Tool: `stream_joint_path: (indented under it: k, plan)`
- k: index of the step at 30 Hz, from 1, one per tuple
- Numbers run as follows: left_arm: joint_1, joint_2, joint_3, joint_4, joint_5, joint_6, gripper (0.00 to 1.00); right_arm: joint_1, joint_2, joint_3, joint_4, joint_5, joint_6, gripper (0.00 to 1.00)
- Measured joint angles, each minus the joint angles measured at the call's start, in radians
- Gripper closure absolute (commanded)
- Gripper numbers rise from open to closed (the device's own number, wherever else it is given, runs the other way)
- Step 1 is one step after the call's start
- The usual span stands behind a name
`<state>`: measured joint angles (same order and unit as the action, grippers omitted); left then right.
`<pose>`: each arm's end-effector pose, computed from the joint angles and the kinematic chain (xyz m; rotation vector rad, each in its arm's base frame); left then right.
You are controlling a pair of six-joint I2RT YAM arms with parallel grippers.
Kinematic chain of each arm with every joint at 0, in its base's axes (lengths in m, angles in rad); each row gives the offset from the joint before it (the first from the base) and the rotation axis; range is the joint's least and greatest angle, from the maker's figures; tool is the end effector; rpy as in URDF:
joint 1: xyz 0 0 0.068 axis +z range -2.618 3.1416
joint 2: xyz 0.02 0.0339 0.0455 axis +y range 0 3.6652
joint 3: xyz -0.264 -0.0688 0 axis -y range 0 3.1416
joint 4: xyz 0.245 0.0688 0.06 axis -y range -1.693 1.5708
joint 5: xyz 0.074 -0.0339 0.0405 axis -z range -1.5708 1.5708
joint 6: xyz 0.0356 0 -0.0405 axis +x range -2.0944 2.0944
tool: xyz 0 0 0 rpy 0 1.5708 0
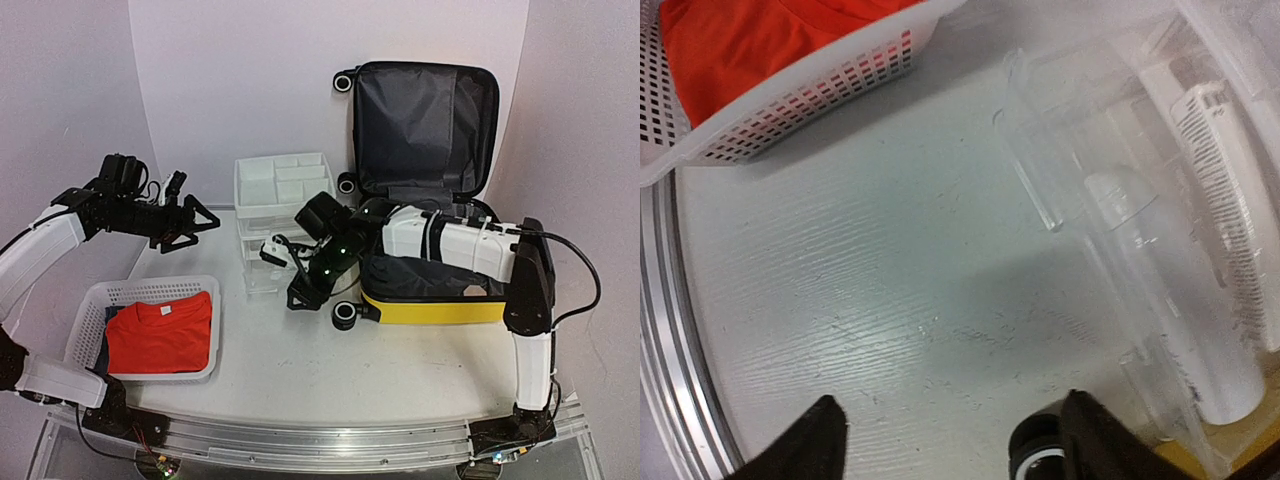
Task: Open, take out, and arrange the luggage
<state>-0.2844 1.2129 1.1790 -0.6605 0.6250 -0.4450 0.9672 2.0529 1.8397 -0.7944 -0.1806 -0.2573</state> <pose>0.2374 -0.0911 0.3466 0.1635 2.3334 -1.0846 0.2517 0.3764 0.2620 -1.5696 2.1150 0.4882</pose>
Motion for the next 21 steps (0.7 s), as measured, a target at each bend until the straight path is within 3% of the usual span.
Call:
stream_joint_path:
  k: [3,8,21]
  plan:
    - [0.000,0.011,0.000,0.000,0.000,0.002,0.12,0.006,0.011,-0.093,0.075,0.024,-0.005,0.56]
    - [0.000,0.013,0.000,0.000,0.000,0.002,0.12,0.000,0.076,-0.111,0.201,0.085,-0.115,0.56]
    - [0.000,-0.082,-0.023,0.009,-0.019,-0.010,0.12,-0.003,0.320,0.096,0.372,0.314,-0.323,0.42]
